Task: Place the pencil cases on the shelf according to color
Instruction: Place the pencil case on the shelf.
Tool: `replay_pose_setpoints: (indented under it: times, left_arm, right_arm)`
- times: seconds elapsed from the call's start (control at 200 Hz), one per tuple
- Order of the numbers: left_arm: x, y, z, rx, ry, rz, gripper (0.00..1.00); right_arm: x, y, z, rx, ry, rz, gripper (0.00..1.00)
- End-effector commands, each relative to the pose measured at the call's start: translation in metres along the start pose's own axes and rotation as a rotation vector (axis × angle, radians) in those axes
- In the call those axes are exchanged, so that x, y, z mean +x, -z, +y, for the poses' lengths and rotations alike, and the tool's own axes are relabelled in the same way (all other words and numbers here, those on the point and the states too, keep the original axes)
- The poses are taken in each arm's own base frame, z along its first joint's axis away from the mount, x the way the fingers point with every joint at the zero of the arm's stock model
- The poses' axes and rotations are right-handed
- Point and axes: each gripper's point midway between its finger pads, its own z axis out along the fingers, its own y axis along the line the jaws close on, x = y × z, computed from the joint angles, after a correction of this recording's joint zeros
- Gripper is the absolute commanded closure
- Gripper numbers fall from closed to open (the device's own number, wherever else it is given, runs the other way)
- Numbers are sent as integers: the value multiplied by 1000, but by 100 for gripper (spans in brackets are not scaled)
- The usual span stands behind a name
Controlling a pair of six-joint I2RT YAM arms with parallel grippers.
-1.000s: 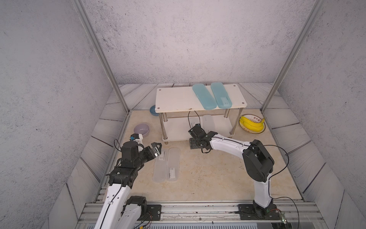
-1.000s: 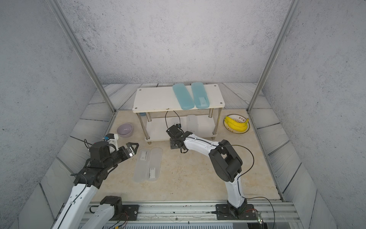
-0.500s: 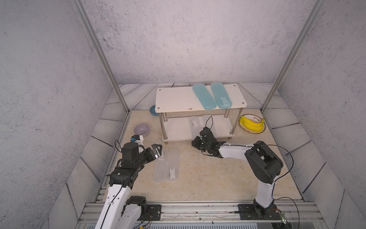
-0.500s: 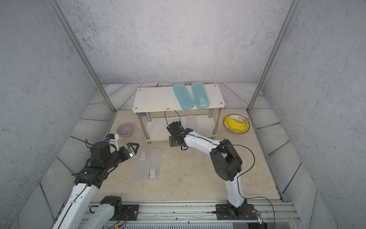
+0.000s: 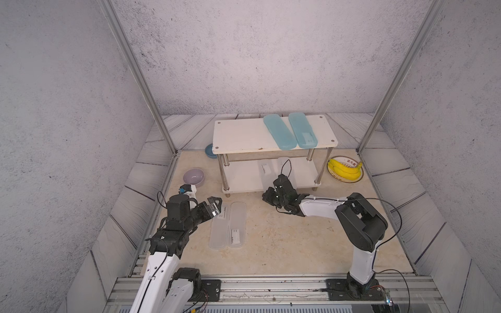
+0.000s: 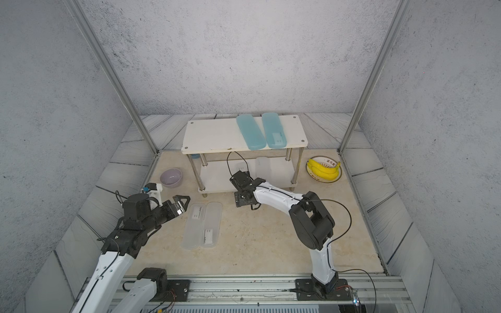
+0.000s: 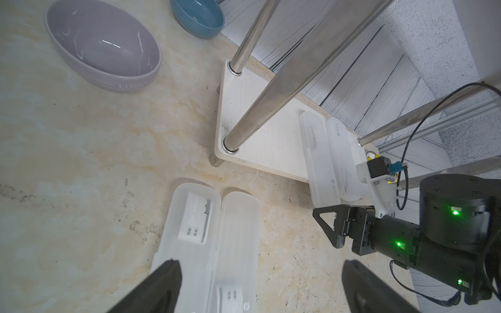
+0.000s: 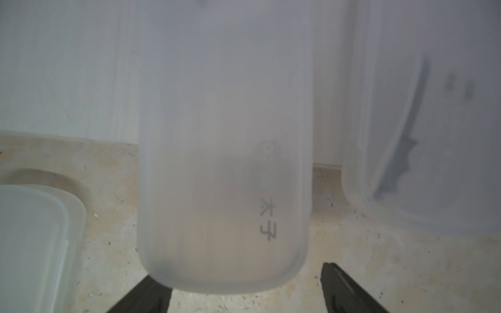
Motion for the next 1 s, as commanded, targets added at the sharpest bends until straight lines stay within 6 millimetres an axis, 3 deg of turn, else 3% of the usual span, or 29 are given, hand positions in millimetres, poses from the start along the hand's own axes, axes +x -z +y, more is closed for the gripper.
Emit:
replay_pose_setpoints:
  times: [0.0, 0.325, 0.591, 0.661, 0.731, 0.891, 0.996]
  left_arm:
    - [-5, 1, -4, 15, -17, -24, 1]
    - [0, -6, -4, 41, 6, -2, 1]
    - [-3, -4, -3, 32, -4, -18, 1]
    - [-3, -5, -4, 31, -3, -11, 1]
    - [-1, -5, -3, 25, -4, 0, 1]
    - [0, -5, -3, 28, -4, -1, 1]
    - [2, -5, -1, 23, -2, 2, 1]
  right_arm:
    - [0, 20, -9, 54, 41, -26, 10]
    - [18, 53, -14, 144, 163, -46, 10]
    - [58, 90, -10, 162, 220, -65, 14]
    - [69, 104, -21, 184, 166, -95, 16]
    - [83, 112, -27, 101, 66, -120, 18]
    - [100, 123, -33, -153, -138, -266, 40]
    - [97, 124, -49, -187, -230, -318, 69]
